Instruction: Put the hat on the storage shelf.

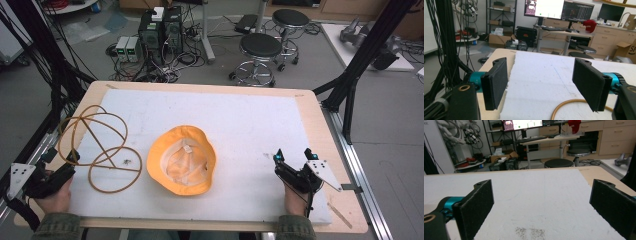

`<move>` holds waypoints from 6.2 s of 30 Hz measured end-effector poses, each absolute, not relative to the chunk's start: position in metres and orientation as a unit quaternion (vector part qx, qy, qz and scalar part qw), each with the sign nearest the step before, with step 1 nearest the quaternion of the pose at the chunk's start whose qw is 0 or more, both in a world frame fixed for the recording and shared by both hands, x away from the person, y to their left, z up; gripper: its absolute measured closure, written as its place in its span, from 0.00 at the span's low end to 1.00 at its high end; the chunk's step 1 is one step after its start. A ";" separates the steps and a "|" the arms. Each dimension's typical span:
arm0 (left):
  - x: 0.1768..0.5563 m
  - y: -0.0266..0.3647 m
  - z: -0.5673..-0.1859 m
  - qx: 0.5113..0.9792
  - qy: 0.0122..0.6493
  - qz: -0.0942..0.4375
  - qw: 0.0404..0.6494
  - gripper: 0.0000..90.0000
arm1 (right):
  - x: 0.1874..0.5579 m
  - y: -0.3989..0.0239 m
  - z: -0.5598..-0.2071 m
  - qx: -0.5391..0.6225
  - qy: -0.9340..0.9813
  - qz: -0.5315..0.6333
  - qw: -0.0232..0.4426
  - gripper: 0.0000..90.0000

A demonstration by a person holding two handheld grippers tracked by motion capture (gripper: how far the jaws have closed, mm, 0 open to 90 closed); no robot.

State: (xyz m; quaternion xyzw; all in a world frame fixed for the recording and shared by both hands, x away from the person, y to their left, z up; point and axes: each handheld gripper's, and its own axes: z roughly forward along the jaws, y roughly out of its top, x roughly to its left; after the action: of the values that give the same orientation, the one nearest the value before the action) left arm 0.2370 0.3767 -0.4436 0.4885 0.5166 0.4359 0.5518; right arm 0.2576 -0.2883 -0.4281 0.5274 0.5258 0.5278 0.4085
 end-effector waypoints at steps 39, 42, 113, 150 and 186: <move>0.237 0.368 -0.441 0.484 0.514 0.441 0.554 0.32 | 0.309 -0.242 -0.361 0.409 0.647 0.570 0.300 0.04; 0.237 0.369 -0.441 0.484 0.514 0.441 0.555 0.32 | 0.311 -0.237 -0.360 0.404 0.654 0.567 0.297 0.04; 0.239 0.372 -0.441 0.482 0.511 0.440 0.559 0.32 | 0.346 -0.097 -0.380 0.355 0.821 0.417 0.165 0.06; 0.241 0.369 -0.442 0.487 0.507 0.433 0.564 0.33 | 0.328 -0.097 -0.354 0.346 0.757 0.523 0.184 0.93; 0.242 0.367 -0.442 0.488 0.505 0.429 0.568 0.33 | 0.358 -0.062 -0.292 0.291 0.665 0.617 0.304 0.93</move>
State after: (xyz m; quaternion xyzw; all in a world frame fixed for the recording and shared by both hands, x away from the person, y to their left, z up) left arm 0.2418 0.3670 -0.4424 0.4877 0.5053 0.4290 0.5682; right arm 0.3579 -0.0616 -0.2923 0.2910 0.6654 0.6168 0.3036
